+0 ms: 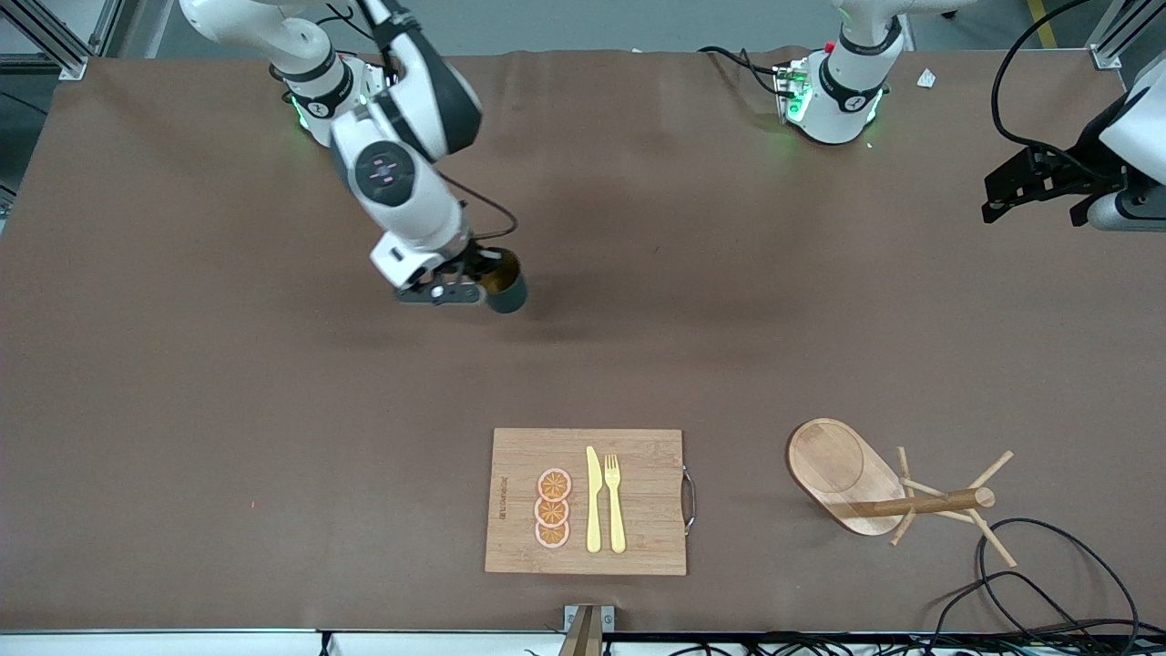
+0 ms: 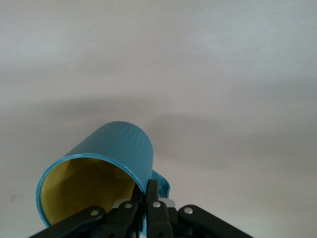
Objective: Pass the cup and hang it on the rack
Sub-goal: 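Lift and carry the mug toward the table middle with the right gripper, then set the mug down with the right gripper while the left gripper approaches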
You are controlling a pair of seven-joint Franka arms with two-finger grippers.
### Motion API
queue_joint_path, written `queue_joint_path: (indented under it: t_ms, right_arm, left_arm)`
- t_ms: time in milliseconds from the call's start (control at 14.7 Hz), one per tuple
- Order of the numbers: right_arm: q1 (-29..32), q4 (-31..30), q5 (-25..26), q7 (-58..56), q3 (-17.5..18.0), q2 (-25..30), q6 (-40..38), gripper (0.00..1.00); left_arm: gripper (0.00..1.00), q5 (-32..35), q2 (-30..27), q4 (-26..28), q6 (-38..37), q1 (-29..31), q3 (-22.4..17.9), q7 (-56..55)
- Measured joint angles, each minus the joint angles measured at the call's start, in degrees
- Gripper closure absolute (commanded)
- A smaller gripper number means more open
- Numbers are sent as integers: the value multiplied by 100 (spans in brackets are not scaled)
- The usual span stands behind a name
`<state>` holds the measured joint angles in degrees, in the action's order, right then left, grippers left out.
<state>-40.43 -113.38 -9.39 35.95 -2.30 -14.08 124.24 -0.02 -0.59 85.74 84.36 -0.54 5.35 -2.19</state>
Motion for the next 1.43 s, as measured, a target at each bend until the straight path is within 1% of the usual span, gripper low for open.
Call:
queue_joint_path:
  t_ms: [136, 273, 409, 546, 819, 1024, 1092, 1160, 1297, 1365, 1433]
  right_arm:
    - [-377, 402, 0, 335, -4, -436, 80, 100]
    - [-625, 902, 0, 617, -10, -942, 109, 100]
    - [-759, 1349, 0, 867, -18, -1373, 110, 100]
    - [-819, 1677, 0, 1092, -22, -1677, 107, 100]
    - [-880, 2045, 0, 1349, -31, -2040, 95, 99]
    - [-884, 2122, 0, 1408, -41, -2126, 66, 98]
    - [-884, 2128, 0, 1413, -52, -2127, 49, 97]
    - [-884, 2133, 0, 1414, -68, -2127, 40, 90]
    - [-882, 2134, 0, 1415, -91, -2127, 31, 63]
    - [-881, 2136, 0, 1415, -100, -2126, 29, 54]
    - [-879, 2138, 0, 1415, -109, -2126, 28, 18]
  left_arm:
    - [0, 0, 15, -1, 4, 2, -1, 0]
    - [0, -3, 27, -2, 6, 3, -1, 0]
    - [0, -5, 58, -3, 7, 2, -1, 0]
    - [0, -5, 89, -4, 12, 3, -1, 0]
    - [0, -5, 98, -12, 14, 4, -4, 0]
    - [0, -5, 98, -17, -12, 22, -24, 0]
    - [0, -5, 98, -17, -19, 35, -24, 0]
    - [0, -5, 98, -17, -22, 47, -24, 0]
    - [0, -5, 99, -17, -23, 59, -28, 0]
    - [0, -5, 99, -17, -25, 61, -30, 0]
    - [0, -5, 100, -17, -25, 62, -30, 0]
